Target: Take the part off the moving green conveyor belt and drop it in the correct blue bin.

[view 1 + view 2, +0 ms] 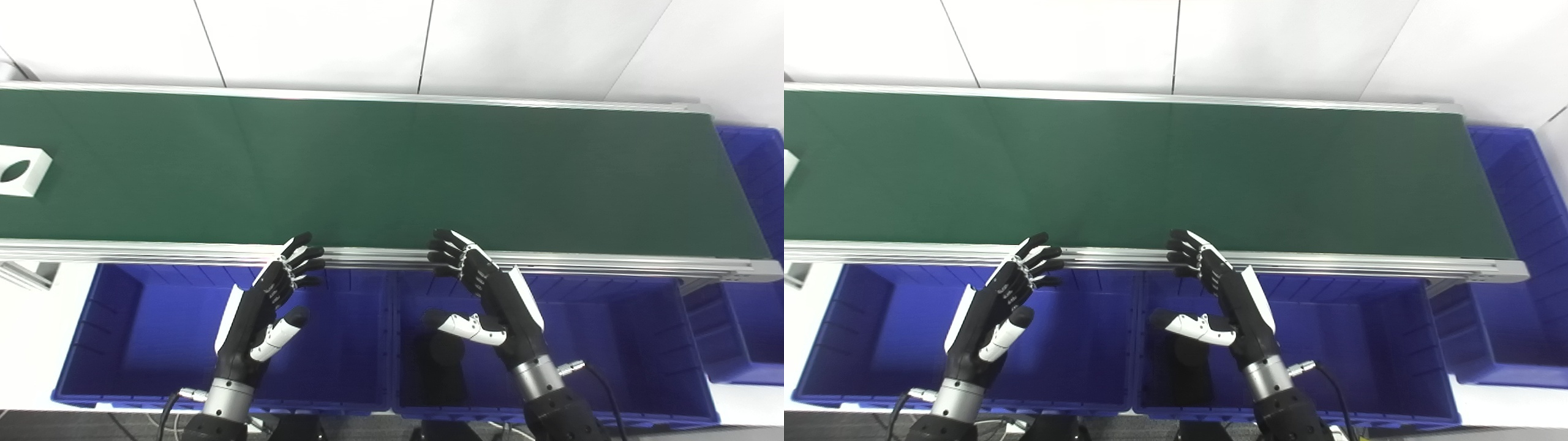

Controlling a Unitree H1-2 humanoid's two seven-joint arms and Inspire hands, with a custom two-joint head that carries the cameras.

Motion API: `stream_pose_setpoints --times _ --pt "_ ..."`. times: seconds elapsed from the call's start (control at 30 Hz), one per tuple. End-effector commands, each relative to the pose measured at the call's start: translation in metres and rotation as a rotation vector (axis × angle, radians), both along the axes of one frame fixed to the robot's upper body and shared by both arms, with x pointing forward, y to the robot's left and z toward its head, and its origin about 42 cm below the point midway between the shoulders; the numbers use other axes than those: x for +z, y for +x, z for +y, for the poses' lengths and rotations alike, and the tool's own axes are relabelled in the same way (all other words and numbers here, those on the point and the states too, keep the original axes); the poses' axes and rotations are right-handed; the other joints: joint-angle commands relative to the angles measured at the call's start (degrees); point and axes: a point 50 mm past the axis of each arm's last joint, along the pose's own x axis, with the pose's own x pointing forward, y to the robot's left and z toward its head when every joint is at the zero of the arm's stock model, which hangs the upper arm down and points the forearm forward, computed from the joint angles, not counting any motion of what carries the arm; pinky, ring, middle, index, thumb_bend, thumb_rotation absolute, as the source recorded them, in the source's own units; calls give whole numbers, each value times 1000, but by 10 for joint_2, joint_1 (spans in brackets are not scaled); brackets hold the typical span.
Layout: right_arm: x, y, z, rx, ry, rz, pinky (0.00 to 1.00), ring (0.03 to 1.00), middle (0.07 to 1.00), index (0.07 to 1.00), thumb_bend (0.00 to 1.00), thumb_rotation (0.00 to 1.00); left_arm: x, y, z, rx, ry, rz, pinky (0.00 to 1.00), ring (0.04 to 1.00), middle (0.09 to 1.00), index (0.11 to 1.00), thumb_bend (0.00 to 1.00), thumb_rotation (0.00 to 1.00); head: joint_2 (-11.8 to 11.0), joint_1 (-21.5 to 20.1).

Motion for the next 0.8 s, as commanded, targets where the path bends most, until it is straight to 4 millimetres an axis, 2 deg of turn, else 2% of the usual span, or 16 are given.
stream_pose_setpoints --times 0.0,0.37,0.63,0.77 --pt "9 2 2 4 23 -79 732 800 823 857 767 417 7 1 -1 4 -7 -54 693 773 818 883 771 766 0 1" --pt "6 2 2 9 23 -76 731 799 821 859 763 424 4 1 -1 -2 -4 -44 702 777 821 884 767 759 -12 22" --pt "5 2 3 2 22 -74 728 796 819 857 763 419 1 1 -2 0 -4 -36 701 776 816 880 803 764 -24 43" --pt "4 2 1 6 21 -78 727 797 822 860 750 419 -2 0 -4 1 -3 -31 705 778 815 882 830 767 -36 68"
